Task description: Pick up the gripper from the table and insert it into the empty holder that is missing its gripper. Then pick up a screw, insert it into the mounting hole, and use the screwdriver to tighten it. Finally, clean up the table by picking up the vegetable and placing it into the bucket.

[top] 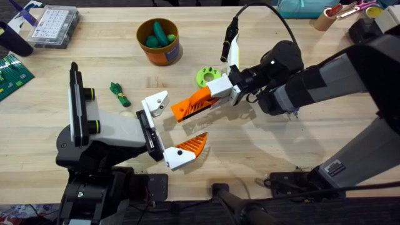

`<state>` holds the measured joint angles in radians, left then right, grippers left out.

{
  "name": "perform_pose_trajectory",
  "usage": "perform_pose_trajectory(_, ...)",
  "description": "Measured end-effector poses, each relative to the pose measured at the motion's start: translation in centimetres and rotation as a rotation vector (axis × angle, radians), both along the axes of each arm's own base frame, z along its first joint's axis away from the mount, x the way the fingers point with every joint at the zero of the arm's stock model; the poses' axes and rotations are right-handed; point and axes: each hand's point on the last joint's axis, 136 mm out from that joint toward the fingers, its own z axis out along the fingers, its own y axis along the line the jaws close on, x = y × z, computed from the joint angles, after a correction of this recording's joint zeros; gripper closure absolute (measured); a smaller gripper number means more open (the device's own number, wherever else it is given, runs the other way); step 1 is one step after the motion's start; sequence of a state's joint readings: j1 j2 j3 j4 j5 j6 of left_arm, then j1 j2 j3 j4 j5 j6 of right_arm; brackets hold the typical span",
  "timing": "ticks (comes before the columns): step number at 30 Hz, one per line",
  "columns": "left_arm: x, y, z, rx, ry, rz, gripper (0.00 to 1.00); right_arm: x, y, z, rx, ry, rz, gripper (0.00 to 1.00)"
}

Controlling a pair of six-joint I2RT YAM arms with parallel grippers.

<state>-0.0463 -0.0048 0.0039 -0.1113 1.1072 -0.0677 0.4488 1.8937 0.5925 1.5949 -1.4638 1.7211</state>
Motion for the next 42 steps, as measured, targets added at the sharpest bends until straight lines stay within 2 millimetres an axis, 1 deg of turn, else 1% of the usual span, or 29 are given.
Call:
perform_pose_trajectory(5,0.0,0.0,0.0,0.000,-0.001,0.000,0.013,0.1,0.1,-0.3,-0.017,0.039,-0.006,0.984)
perform_pose_trajectory(12,0.0,0.0,0.0,0.000,0.000,0.000,0.014,0.8,0.3,-0.1,-0.006,0.036,-0.050,0.984)
perform_pose_trajectory(20,0.0,0.0,0.0,0.000,0.000,0.000,0.014,1.0,0.4,-0.1,-0.004,0.035,-0.060,0.983)
perform_pose_trajectory(26,0.0,0.0,0.0,0.000,0.000,0.000,0.014,1.8,0.9,1.0,0.017,-0.003,-0.059,0.984)
perform_pose_trajectory(29,0.0,0.0,0.1,0.000,-0.001,0.001,0.014,1.7,1.1,1.1,0.019,-0.007,-0.051,0.983)
perform_pose_trajectory(34,0.0,0.0,0.1,0.000,-0.001,0.002,0.014,1.6,1.2,1.1,0.017,-0.002,-0.048,0.983)
perform_pose_trajectory(39,0.0,0.0,0.0,0.000,0.000,0.001,0.014,1.8,1.3,0.1,-0.018,0.056,-0.052,0.983)
perform_pose_trajectory(42,0.1,0.0,0.0,-0.003,0.006,0.002,0.014,2.0,1.5,-0.1,-0.022,0.057,-0.058,0.985)
